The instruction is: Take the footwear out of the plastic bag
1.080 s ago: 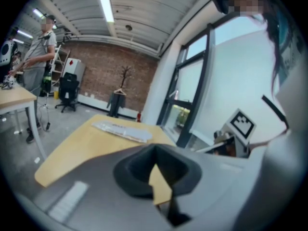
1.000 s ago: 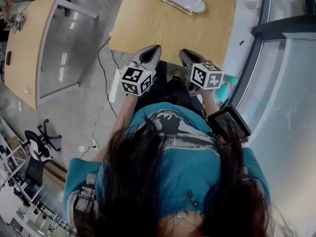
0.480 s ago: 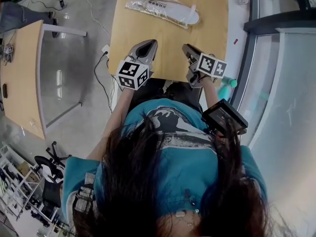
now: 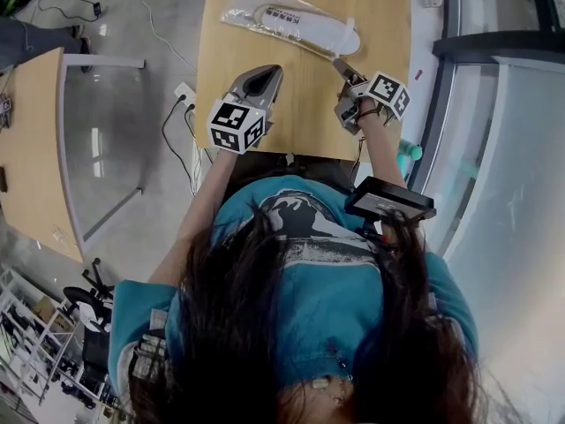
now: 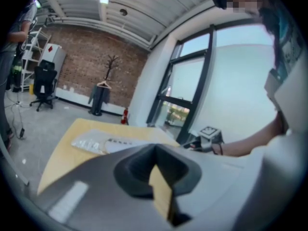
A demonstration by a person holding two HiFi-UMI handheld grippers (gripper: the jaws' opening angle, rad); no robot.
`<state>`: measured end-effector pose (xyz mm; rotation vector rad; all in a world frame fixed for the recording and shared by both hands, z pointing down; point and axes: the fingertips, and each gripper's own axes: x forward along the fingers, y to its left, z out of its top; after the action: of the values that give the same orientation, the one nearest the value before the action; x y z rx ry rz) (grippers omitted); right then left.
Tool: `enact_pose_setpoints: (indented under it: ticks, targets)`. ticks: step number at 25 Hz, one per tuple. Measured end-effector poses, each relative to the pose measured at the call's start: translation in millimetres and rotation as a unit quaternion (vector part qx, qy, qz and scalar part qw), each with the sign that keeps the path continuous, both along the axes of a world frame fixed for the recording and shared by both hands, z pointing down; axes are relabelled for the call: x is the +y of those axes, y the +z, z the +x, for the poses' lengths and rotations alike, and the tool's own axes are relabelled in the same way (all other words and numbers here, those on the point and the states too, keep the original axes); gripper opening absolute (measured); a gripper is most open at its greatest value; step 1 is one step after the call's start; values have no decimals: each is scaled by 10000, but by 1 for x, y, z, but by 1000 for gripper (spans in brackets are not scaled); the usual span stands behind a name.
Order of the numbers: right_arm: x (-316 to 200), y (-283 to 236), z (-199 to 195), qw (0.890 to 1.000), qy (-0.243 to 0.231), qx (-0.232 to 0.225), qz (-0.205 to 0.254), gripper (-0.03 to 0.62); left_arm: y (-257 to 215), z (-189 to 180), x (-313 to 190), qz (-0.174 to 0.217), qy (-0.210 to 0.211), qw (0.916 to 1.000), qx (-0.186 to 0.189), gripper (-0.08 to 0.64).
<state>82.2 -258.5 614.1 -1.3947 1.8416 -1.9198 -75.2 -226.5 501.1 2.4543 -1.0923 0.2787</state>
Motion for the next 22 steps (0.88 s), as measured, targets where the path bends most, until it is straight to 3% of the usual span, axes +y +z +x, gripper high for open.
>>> enact_pose_setpoints:
  ticks: [4, 8, 12, 14, 15, 22]
  targets:
    - [-10, 21, -3, 9984, 416, -140, -370, 186, 3, -6, -8, -66, -38, 10000, 56, 0]
    - [-16, 33, -5, 9930, 806, -587, -637, 184, 7, -10, -9, -124, -121, 9998, 87, 0]
    - [-25, 38, -1, 9851, 1269, -934, -683, 181, 9, -16, -8, -194, -180, 9996, 93, 2]
    - [-29, 37, -2, 9839, 1315, -979, -710, 164, 9, -19, -8, -228, -211, 9995, 106, 0]
    - [-30, 37, -3, 9838, 1301, -985, -739, 127, 10, -20, -8, -247, -222, 9994, 114, 2]
    - [-21, 29, -11, 9820, 1190, -1261, -745, 67, 18, -18, -3, -487, -263, 9981, 273, 3]
